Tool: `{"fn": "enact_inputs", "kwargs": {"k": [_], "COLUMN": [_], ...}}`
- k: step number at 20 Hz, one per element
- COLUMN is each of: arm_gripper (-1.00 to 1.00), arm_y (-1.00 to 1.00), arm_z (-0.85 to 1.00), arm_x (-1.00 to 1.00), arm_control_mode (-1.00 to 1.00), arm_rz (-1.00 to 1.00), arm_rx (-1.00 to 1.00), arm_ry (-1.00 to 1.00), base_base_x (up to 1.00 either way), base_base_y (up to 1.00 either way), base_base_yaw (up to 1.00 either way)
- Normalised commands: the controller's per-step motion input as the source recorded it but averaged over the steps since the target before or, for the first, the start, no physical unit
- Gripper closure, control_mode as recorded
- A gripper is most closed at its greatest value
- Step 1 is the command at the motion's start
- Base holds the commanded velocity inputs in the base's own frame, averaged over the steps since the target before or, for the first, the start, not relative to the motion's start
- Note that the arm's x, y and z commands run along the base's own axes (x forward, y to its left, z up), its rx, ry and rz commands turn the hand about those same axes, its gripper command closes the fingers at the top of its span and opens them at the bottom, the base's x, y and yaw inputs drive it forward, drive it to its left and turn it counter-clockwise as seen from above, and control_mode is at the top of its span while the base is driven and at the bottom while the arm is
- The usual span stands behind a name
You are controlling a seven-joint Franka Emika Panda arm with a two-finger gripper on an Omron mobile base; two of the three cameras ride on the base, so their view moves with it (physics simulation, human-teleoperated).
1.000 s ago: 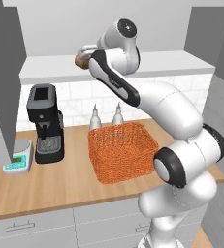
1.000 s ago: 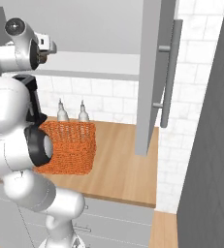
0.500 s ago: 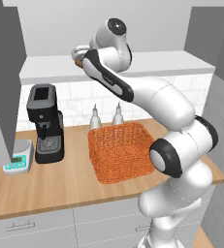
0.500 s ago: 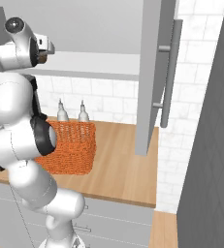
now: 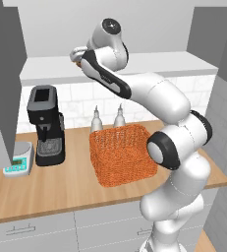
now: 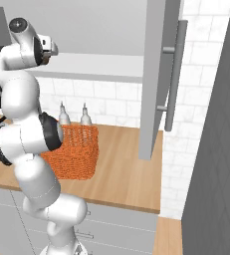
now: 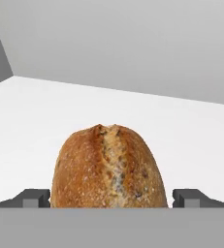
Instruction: Open the cabinet, pick up the bread from the cabinet and place it in the basket. Then move the basket to the dining counter.
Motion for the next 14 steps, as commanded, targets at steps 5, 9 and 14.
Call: {"fn": "enact_inputs", "kwargs": {"k": [5,9,14], "arm_gripper": [-1.0,-1.0,1.0], "arm_y": [0.03,0.03,0.0], "arm_z": [-0.39,-0.39,-0.42], "arm_x": [0.22,0.01,0.02], "arm_control_mode": [-1.0,-1.0,-1.0], "arm_rz": [0.01,0.03,0.04], "arm_rx": [-0.01,-0.01,0.01], "arm_ry": [0.04,0.04,0.01], "base_base_x": [0.0,0.0,0.0], "base_base_y": [0.0,0.0,0.0], "base_base_yaw": [0.0,0.0,0.0]}}
